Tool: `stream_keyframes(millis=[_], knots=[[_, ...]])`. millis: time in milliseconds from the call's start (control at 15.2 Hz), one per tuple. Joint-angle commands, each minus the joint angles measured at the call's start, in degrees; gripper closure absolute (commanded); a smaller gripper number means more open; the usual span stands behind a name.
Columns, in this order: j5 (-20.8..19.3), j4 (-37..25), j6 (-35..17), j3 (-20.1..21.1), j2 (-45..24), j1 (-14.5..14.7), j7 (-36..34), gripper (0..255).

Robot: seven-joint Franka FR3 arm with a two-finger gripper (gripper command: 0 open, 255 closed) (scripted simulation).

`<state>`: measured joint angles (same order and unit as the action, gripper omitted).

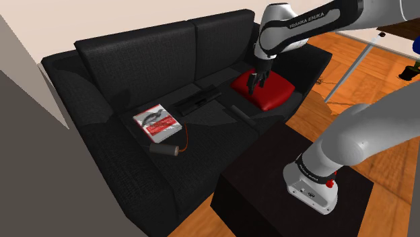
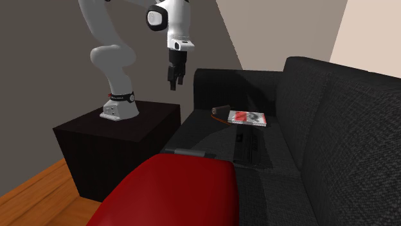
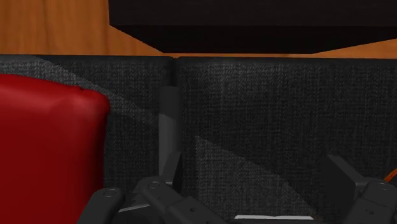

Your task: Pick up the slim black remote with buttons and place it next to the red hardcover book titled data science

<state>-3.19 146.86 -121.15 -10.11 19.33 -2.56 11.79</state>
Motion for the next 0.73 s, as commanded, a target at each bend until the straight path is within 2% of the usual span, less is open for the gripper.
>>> stream_keyframes(millis=[0, 330, 660], knots=[[0.1, 0.6, -4.1, -0.8, -3.8, -0.2, 0.9, 0], [1.7, -0.8, -12.9, -2.9, -15.0, -0.7, 4.3, 0], [5.4, -4.3, -20.3, -3.7, -27.0, -1.8, 8.7, 0]])
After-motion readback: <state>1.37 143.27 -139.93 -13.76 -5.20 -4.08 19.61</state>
